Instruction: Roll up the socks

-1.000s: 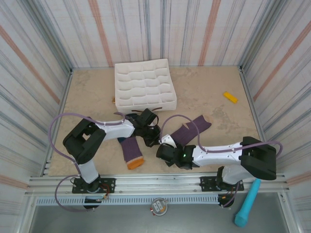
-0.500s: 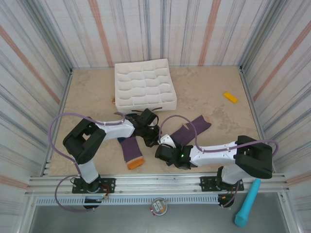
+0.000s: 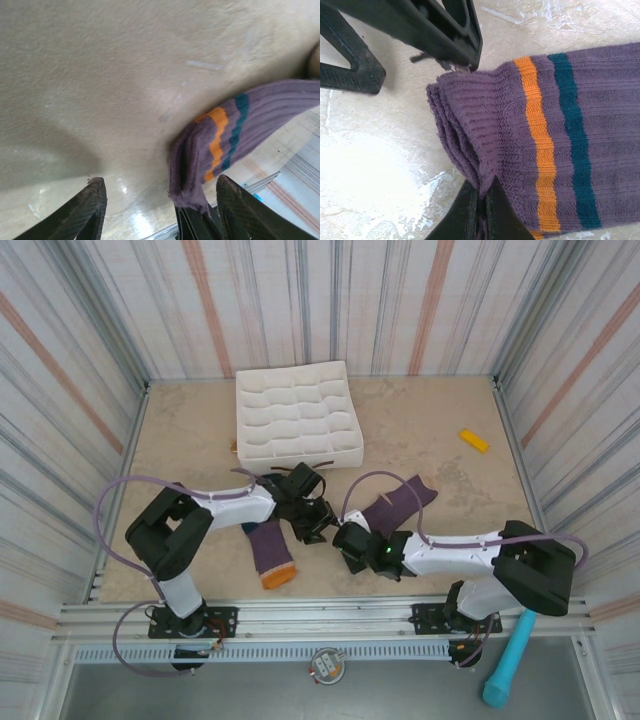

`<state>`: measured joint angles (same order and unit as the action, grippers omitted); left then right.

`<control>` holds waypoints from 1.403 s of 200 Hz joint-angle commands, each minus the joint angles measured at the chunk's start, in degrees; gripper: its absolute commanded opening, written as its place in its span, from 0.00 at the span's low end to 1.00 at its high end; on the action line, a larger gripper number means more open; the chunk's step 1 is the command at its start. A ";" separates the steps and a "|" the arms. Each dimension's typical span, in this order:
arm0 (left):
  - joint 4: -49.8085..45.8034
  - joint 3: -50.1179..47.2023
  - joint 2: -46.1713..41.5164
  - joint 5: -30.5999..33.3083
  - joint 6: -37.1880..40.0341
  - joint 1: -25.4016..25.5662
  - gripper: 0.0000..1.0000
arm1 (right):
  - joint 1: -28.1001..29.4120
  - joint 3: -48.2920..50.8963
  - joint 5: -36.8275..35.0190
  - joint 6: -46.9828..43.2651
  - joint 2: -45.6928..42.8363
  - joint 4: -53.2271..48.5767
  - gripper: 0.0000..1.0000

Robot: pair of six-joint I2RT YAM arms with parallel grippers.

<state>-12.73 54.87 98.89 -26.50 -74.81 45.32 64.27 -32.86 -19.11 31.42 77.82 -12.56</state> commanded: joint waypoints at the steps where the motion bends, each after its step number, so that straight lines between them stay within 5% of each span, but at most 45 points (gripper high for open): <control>1: -2.17 2.83 -2.59 3.35 -0.08 -0.41 0.63 | -2.66 -0.20 7.91 0.15 -3.52 -2.99 0.00; 54: -3.40 3.60 -2.89 3.64 5.87 -0.49 0.63 | -9.06 0.96 18.30 0.72 -4.93 -2.13 0.00; 186: 6.22 -6.88 -9.96 1.27 12.68 -2.96 0.51 | -7.90 5.60 17.16 14.52 -3.46 4.78 0.00; 280: 18.22 -11.65 -7.83 -0.90 14.59 -1.68 0.49 | -14.27 10.77 29.38 19.58 -1.04 13.53 0.00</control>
<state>2.04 43.99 91.11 -27.46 -62.87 42.96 51.75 -24.40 5.15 48.03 74.61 3.01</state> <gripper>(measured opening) 0.514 0.068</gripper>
